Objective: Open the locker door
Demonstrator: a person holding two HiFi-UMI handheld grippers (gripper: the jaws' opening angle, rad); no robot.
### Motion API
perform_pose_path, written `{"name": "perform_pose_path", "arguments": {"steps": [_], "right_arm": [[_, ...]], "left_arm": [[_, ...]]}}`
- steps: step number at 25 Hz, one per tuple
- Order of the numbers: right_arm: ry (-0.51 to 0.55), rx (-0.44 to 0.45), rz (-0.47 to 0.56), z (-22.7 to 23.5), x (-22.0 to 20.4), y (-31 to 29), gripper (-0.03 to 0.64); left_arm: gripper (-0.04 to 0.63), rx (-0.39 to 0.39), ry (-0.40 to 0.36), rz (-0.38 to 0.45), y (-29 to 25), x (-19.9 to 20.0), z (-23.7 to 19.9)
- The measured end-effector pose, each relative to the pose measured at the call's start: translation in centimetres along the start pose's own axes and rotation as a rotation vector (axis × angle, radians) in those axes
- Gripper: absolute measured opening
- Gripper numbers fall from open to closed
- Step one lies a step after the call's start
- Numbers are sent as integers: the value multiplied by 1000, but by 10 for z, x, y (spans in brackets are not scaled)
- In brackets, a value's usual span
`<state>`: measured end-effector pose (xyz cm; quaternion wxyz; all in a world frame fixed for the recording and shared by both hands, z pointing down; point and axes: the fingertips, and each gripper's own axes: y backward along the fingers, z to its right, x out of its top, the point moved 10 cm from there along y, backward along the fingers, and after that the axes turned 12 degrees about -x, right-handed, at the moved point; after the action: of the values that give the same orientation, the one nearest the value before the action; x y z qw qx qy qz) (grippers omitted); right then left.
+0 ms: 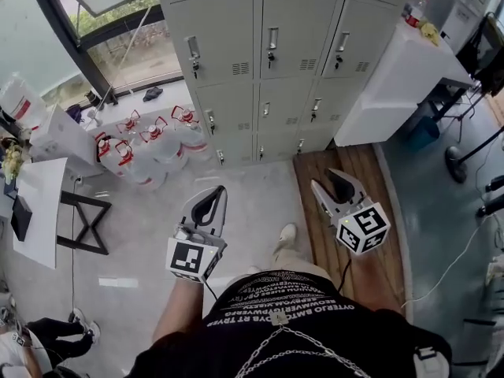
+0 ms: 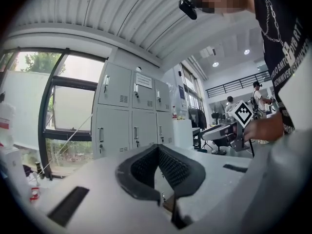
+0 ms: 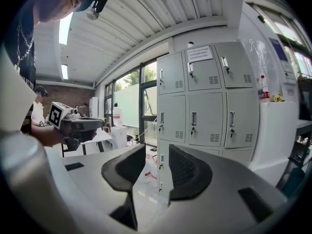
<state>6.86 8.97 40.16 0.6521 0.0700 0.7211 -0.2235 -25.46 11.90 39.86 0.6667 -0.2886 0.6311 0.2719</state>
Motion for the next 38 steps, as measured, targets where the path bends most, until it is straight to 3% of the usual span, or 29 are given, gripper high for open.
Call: {"name": "perform_pose_path", "arguments": {"steps": [17,33,38], "right_arm": [[-31,40,50,81,19,-109,138],[-70,49,62,192,25,-153,123],[-75,71,63,231,24,-166,121]], "left_arm": [[-3,67,-30,-52,-109,3,-65],[-3,31,-18,-86,-233,14,-78],[-3,59,-35,-78,-265,24,-80]]}}
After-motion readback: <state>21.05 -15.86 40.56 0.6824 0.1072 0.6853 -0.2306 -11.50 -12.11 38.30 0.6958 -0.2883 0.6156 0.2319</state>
